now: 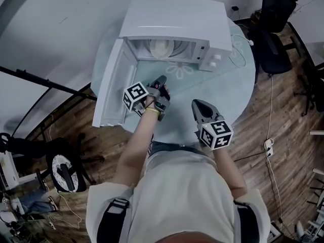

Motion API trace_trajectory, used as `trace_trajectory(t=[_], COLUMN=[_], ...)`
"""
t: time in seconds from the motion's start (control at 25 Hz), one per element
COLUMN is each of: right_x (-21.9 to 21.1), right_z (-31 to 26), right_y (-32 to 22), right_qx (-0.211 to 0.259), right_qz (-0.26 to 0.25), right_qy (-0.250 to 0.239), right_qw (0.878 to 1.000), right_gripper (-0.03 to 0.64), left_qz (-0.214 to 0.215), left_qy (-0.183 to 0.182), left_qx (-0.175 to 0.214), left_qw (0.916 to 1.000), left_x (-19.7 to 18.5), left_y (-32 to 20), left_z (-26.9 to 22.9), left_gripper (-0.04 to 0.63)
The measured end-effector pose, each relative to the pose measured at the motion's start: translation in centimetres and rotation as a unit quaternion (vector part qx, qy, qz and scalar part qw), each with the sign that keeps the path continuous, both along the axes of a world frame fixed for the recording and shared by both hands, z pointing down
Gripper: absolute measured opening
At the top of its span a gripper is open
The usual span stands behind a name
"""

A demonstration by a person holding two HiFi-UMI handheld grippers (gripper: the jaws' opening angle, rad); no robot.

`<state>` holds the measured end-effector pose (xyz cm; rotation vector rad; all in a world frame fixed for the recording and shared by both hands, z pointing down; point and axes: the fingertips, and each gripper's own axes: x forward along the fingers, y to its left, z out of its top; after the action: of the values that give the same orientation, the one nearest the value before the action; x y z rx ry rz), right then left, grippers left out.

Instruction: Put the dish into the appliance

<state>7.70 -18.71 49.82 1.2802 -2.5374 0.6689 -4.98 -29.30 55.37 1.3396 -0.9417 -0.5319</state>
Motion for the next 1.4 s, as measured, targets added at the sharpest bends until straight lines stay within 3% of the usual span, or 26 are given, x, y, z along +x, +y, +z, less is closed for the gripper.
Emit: trace_trajectory(t=[0.24,0.36,0.48,0.6,0.72,1.08,1.16,1.4], right_x=[0.3,0.4,0.5,0.7,0.9,0.3,0.2,-0.6], right_z=[-0.6,-0.9,-1.1,-1.3,-1.1,-0.2,0.0,0.3], right_y=[1.7,2.7,3.6,4.6,5.8,8.3,8.7,9.8], right_qx=[0.006,0.011,0.015,0.019,0.017,-0.003,-0.008,-0.016], right_qz=[0.002,0.0,-0.001,-0.004,-0.004,-0.014,-0.015,-0.029], right_qy=[-0.008,-0.009,-0.01,-0.008,-0.009,-0.009,-0.007,-0.016], right_qw=[1.0,1.0,1.0,1.0,1.0,1.0,1.0,0.999], right_gripper=[0.006,0.006,0.006,0.006,0.006,0.006,0.006,0.006], left_qz=[0.017,0.046,0.081,0.108,0.137,0.198,0.204,0.208], left_qy=[-0.016,-0.057,-0.123,-0.207,-0.285,-0.396,-0.397,-0.376], left_qx=[0.017,0.032,0.045,0.062,0.076,0.094,0.092,0.083], left_qw=[0.9996,0.9968,0.9881,0.9705,0.9458,0.8916,0.8902,0.8993], left_x=[0.7,1.4,2.1,2.2,2.4,2.7,2.5,2.2], left_y=[4.6,7.0,9.2,11.1,13.0,17.7,18.5,20.0], left_z=[-1.3,-2.1,-2.5,-2.7,-2.6,-1.6,-1.3,-0.7], left_gripper=[0.009,0.009,0.009,0.009,0.009,0.009,0.009,0.009])
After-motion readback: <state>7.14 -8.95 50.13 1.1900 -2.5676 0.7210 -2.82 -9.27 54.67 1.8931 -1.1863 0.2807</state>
